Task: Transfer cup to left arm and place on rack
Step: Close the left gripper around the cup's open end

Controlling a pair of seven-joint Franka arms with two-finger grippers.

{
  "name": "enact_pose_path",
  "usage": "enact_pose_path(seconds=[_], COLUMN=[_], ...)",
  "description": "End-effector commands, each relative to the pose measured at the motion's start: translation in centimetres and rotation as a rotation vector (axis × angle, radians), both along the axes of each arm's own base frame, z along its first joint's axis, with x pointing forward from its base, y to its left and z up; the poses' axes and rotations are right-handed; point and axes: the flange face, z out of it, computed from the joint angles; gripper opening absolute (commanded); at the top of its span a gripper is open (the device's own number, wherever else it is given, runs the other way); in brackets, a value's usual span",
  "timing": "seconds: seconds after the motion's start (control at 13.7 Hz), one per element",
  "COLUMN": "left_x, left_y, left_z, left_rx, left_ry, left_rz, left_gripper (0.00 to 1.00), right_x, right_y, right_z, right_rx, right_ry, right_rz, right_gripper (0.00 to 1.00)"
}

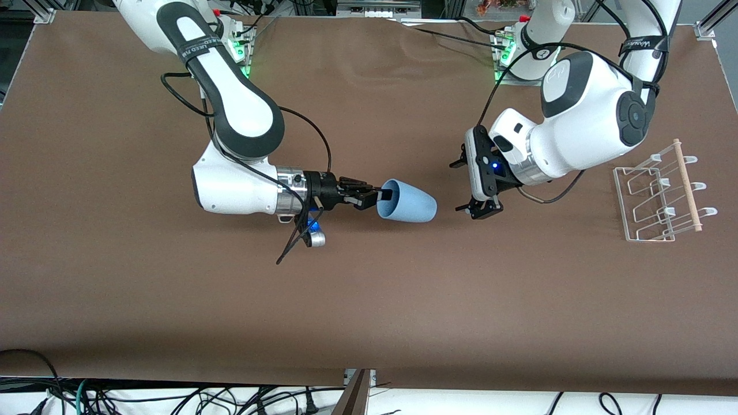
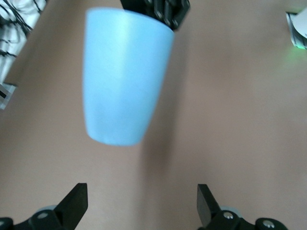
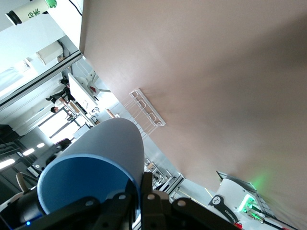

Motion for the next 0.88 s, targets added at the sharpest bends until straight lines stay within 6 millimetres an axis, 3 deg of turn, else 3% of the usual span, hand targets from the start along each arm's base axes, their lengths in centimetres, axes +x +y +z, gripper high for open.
enact_pose_path(seconds=[0.0,0.15,0.58,0.8], left_x=[0.0,0.4,-0.7,-0.6], left_y=[-0.5,-0.5,-3.6,-4.3], left_z=[1.4,1.5,1.0,-0.4], left_rx=[-0.045,-0.053,-0.100,-0.100], left_ry=[-0.073,-0.103,-0.082,-0.121], left_rz=[0.009,0.028,0.007,0.038], left_gripper=[1.00,1.00,1.00,1.00], right_x=[-0.1,-0.1,-0.1,-0.1], right_y=[1.2,1.3,1.3,1.3], right_z=[0.8,1.0,1.1,1.1], right_rx=[0.042,0.072,0.073,0.073], right_ry=[0.021,0.041,0.041,0.041], right_rz=[-0.012,-0.027,-0.026,-0.026], right_gripper=[0.00,0.00,0.00,0.00])
